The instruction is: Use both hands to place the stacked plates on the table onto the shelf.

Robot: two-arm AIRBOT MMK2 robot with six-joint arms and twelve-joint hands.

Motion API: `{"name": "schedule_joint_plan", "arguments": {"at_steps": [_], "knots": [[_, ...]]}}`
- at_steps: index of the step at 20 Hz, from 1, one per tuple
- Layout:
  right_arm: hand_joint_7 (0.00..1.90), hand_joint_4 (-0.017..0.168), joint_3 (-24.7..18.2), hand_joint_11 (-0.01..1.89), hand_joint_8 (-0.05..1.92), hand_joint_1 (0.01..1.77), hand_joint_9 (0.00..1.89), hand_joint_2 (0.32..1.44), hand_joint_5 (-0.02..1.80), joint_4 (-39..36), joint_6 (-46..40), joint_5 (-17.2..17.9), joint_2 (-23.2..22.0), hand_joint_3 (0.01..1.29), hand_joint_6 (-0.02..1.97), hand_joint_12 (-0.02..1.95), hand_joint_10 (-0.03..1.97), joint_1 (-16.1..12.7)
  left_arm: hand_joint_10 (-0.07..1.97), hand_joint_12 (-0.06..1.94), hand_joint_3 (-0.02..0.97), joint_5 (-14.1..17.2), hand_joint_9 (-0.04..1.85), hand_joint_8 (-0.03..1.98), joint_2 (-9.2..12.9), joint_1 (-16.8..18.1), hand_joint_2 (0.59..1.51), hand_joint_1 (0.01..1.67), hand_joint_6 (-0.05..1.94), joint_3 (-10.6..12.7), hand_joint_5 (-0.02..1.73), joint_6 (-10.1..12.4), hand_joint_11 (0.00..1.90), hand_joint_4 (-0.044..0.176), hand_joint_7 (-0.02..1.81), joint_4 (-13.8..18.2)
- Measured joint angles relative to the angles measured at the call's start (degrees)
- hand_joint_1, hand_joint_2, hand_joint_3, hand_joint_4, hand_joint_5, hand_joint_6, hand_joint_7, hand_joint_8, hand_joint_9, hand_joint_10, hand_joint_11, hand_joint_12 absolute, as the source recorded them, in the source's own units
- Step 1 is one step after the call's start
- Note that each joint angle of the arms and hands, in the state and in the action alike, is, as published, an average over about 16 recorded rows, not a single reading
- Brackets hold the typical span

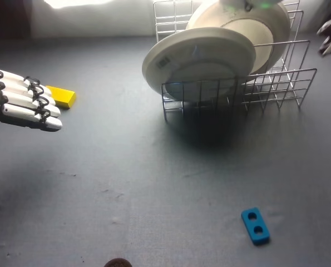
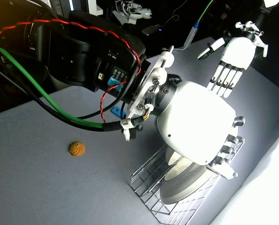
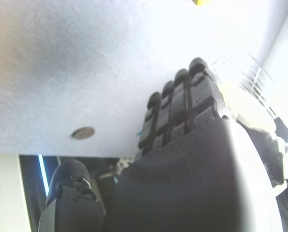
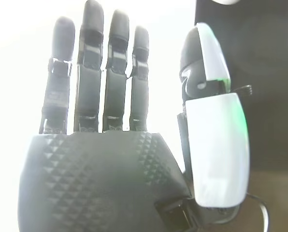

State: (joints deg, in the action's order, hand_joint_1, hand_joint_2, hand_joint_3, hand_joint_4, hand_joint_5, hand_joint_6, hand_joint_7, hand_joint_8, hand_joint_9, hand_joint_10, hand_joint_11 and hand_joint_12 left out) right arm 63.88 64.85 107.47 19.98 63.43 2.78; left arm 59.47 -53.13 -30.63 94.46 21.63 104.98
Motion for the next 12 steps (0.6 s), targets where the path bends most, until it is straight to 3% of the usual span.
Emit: {"name": "schedule_joint_plan", "arguments": {"at_steps": [7,12], "knots": [[0.88,0.000,-8.86,0.35,0.03,0.90,0.88,1.09,0.79,-10.01,5.98,8.85,-4.72,0.01,0.04,1.23,0.02,1.72,0.00,0.02,0.014,0.60,0.02,0.00,-0.10,0.48,1.074,0.01,0.01,-0.07,0.02,-0.23,0.01,0.002,0.01,-0.36],[0.90,0.002,-15.54,0.35,0.03,0.88,0.89,1.08,0.81,-11.57,9.97,12.85,-8.73,0.01,0.04,1.22,0.02,3.84,0.00,0.02,0.014,1.76,0.02,0.00,0.13,1.55,1.070,0.01,0.01,-0.77,0.02,-0.31,0.01,0.001,0.02,-1.33]]}}
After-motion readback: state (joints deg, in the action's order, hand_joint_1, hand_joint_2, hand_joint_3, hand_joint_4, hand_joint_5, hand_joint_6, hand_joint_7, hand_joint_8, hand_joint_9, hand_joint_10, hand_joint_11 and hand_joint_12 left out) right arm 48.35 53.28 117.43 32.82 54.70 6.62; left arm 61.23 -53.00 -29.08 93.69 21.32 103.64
